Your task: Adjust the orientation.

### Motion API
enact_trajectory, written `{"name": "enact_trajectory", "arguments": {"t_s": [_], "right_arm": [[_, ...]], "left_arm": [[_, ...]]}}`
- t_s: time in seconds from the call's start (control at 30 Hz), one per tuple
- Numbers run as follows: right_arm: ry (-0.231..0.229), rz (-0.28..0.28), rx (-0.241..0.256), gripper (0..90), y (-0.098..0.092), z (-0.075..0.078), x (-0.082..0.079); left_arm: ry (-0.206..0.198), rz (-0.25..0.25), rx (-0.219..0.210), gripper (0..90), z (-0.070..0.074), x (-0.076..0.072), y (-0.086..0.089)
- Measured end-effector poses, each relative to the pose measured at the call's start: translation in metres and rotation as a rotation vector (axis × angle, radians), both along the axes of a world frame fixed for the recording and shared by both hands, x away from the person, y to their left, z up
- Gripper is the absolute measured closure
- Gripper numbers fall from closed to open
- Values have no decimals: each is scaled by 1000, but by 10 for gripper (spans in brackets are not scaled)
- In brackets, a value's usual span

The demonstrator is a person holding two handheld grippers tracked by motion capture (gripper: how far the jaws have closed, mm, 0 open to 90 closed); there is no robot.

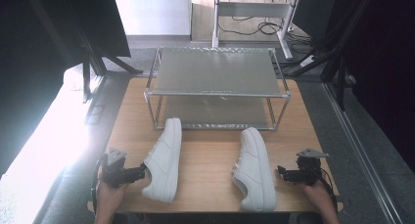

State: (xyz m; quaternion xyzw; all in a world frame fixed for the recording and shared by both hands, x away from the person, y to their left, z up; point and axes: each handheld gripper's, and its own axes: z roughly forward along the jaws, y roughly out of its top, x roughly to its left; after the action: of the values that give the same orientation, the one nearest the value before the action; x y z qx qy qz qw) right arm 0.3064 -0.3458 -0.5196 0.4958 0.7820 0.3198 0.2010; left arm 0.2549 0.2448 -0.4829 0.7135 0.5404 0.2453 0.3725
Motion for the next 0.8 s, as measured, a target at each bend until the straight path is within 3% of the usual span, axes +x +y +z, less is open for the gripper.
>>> {"name": "enact_trajectory", "arguments": {"t_s": [0.4, 0.5, 0.6, 0.8], "right_arm": [[0, 0, 0, 0, 0, 0, 0], [0, 0, 0, 0, 0, 0, 0], [0, 0, 0, 0, 0, 0, 0], [0, 0, 0, 0, 0, 0, 0]], "left_arm": [[-32, -24, 6, 0, 7, 7, -16], [-28, -21, 37, 0, 7, 9, -19], [-30, -35, -8, 0, 7, 10, -22], [-47, -66, -45, 0, 11, 12, -30]]}}
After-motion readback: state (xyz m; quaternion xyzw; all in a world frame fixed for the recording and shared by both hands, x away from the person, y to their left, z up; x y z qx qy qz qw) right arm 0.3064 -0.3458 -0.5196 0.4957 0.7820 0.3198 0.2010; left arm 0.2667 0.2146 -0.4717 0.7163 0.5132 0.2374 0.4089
